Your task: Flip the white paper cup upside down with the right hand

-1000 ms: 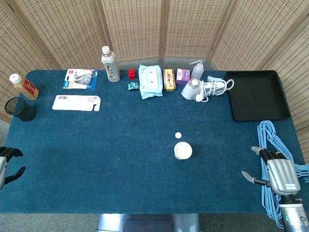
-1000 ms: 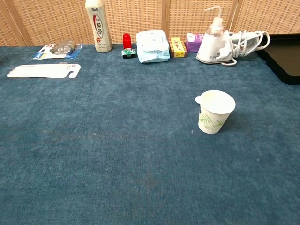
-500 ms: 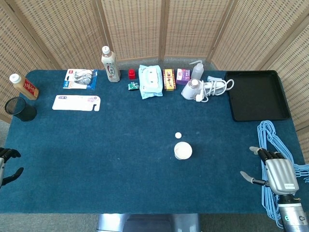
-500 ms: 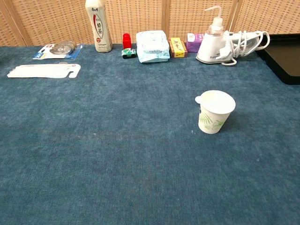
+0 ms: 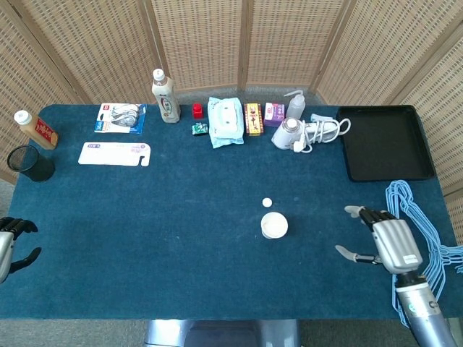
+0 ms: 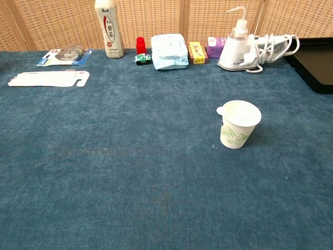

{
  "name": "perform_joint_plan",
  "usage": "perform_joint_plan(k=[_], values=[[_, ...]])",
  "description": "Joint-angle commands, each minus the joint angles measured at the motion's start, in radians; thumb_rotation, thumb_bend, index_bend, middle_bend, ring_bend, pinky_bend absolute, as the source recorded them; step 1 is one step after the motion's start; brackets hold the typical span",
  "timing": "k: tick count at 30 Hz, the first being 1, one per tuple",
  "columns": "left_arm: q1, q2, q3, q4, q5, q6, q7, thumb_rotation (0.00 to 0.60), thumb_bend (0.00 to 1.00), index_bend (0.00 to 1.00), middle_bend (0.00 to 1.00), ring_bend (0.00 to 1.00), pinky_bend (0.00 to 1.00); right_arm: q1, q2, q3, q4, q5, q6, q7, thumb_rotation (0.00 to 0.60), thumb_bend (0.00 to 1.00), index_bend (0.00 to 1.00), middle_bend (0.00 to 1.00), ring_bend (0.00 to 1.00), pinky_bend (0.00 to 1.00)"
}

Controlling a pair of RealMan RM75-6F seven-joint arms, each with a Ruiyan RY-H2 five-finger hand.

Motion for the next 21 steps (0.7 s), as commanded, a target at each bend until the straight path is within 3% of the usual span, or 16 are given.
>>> perform_joint_plan(k=[1, 5, 11, 21], values=[[-0.006, -0.004, -0.002, 0.007, -0.004, -0.009, 0.0, 0.516, 0.22, 0.45, 0.47, 0.34, 0.32, 0.047, -0.013, 0.018, -0.026, 0.016, -0.056, -0.003, 0.308, 0.23, 0.27, 0.37, 0.45, 0.4], [-0.019, -0.009, -0.006, 0.017, -0.009, -0.027, -0.006, 0.517, 0.22, 0.45, 0.47, 0.34, 0.32, 0.12, -0.053, 0.047, -0.039, 0.06, -0.149, -0.016, 0.307, 0.23, 0.28, 0.36, 0.44, 0.36], [-0.028, -0.002, -0.009, 0.02, -0.008, -0.034, -0.001, 0.513, 0.22, 0.45, 0.47, 0.34, 0.32, 0.205, -0.116, 0.078, -0.022, 0.144, -0.246, -0.135, 0.306, 0.22, 0.29, 0.35, 0.43, 0.33], [-0.06, 0.002, -0.023, 0.007, -0.008, -0.061, 0.003, 0.513, 0.21, 0.45, 0.47, 0.34, 0.32, 0.297, -0.197, 0.1, -0.019, 0.332, -0.318, -0.366, 0.303, 0.21, 0.3, 0.3, 0.36, 0.3]])
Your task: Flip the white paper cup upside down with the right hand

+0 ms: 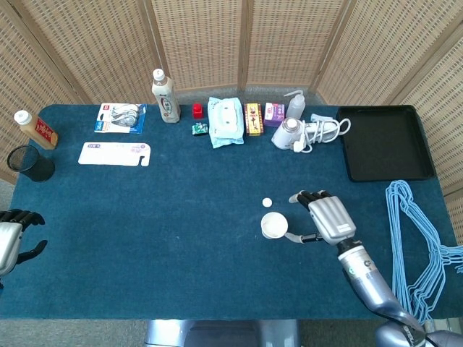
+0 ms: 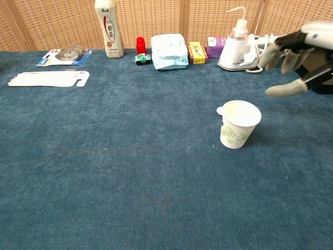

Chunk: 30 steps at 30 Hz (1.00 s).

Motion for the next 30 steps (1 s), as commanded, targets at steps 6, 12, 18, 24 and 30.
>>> perform_joint_plan(k=[6, 12, 18, 24, 30], values=[[-0.025, 0.002, -0.008, -0.019, 0.0, -0.023, 0.014, 0.515, 0.22, 0.45, 0.47, 0.34, 0.32, 0.065, -0.058, -0.015, -0.014, 0.115, -0.041, -0.146, 0.306, 0.21, 0.3, 0.28, 0.33, 0.28], [-0.037, 0.001, -0.01, -0.032, -0.005, -0.034, 0.023, 0.515, 0.21, 0.45, 0.47, 0.34, 0.32, 0.101, -0.083, -0.032, -0.018, 0.18, -0.056, -0.214, 0.306, 0.21, 0.3, 0.27, 0.32, 0.28], [-0.046, -0.001, -0.011, -0.028, -0.012, -0.045, 0.019, 0.516, 0.21, 0.45, 0.46, 0.34, 0.32, 0.129, -0.106, -0.037, -0.008, 0.23, -0.054, -0.248, 0.307, 0.21, 0.3, 0.26, 0.32, 0.28], [-0.047, -0.006, -0.007, -0.018, -0.025, -0.054, 0.009, 0.517, 0.22, 0.45, 0.46, 0.34, 0.32, 0.153, -0.148, -0.046, 0.032, 0.253, -0.035, -0.279, 0.305, 0.21, 0.3, 0.26, 0.32, 0.28], [-0.046, -0.007, -0.005, -0.01, -0.032, -0.054, 0.002, 0.519, 0.22, 0.45, 0.45, 0.34, 0.32, 0.17, -0.175, -0.057, 0.065, 0.26, -0.031, -0.29, 0.307, 0.21, 0.3, 0.26, 0.32, 0.28]])
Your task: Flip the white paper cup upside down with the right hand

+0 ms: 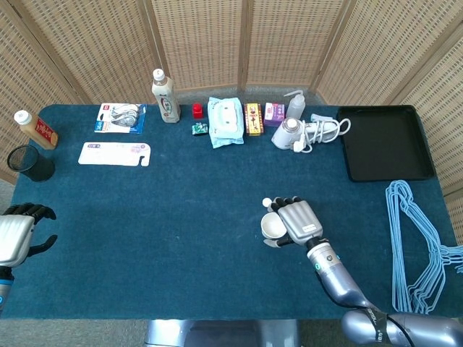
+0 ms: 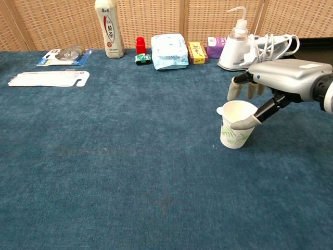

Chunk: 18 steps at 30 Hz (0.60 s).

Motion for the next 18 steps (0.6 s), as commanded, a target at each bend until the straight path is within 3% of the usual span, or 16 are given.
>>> perform_joint_plan(k=[1, 7, 18], values=[[0.001, 0.0, 0.001, 0.002, -0.002, 0.001, -0.003, 0.52, 0.22, 0.45, 0.45, 0.34, 0.32, 0.007, -0.009, -0.006, 0.012, 0.003, 0.002, -0.004, 0.307, 0.21, 0.3, 0.26, 0.32, 0.28], [0.002, -0.005, 0.005, 0.011, -0.007, -0.001, -0.008, 0.513, 0.21, 0.45, 0.45, 0.34, 0.32, 0.016, -0.023, -0.015, 0.037, 0.004, 0.013, -0.009, 0.307, 0.21, 0.32, 0.26, 0.32, 0.28], [0.006, -0.009, 0.01, 0.024, -0.012, 0.001, -0.019, 0.514, 0.22, 0.45, 0.45, 0.34, 0.32, 0.019, -0.059, -0.03, 0.093, -0.032, 0.028, 0.024, 0.305, 0.21, 0.44, 0.27, 0.33, 0.29]])
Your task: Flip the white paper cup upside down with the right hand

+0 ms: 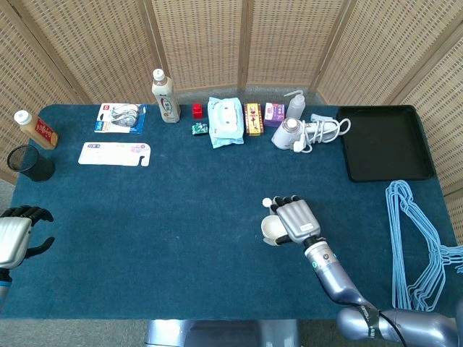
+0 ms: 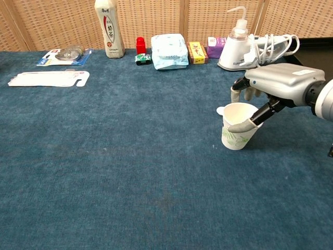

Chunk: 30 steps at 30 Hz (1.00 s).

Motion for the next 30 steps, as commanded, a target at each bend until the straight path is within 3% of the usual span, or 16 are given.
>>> perform_joint_plan(k=[1, 13, 21, 25, 30], values=[[0.001, -0.001, 0.0, 0.002, -0.002, 0.001, -0.004, 0.513, 0.21, 0.45, 0.45, 0.34, 0.32, 0.001, -0.011, -0.004, 0.018, -0.013, 0.006, 0.007, 0.305, 0.21, 0.45, 0.27, 0.33, 0.29], [0.005, -0.004, 0.002, 0.014, -0.002, 0.009, -0.015, 0.515, 0.22, 0.45, 0.45, 0.34, 0.32, -0.004, -0.022, 0.011, 0.035, -0.065, 0.02, 0.093, 0.308, 0.21, 0.54, 0.31, 0.35, 0.3], [0.009, -0.005, 0.004, 0.021, -0.006, 0.01, -0.022, 0.516, 0.21, 0.45, 0.45, 0.34, 0.32, -0.022, -0.007, 0.081, 0.028, -0.071, 0.004, 0.332, 0.309, 0.21, 0.55, 0.32, 0.36, 0.29], [0.009, -0.004, 0.003, 0.021, -0.007, 0.011, -0.021, 0.515, 0.22, 0.45, 0.45, 0.34, 0.32, -0.027, 0.001, 0.116, 0.04, -0.01, -0.068, 0.479, 0.306, 0.21, 0.55, 0.32, 0.36, 0.28], [0.01, 0.0, 0.004, 0.015, -0.004, 0.015, -0.014, 0.516, 0.22, 0.45, 0.45, 0.34, 0.32, -0.012, 0.041, 0.159, 0.067, 0.14, -0.274, 0.674, 0.305, 0.21, 0.55, 0.32, 0.35, 0.27]])
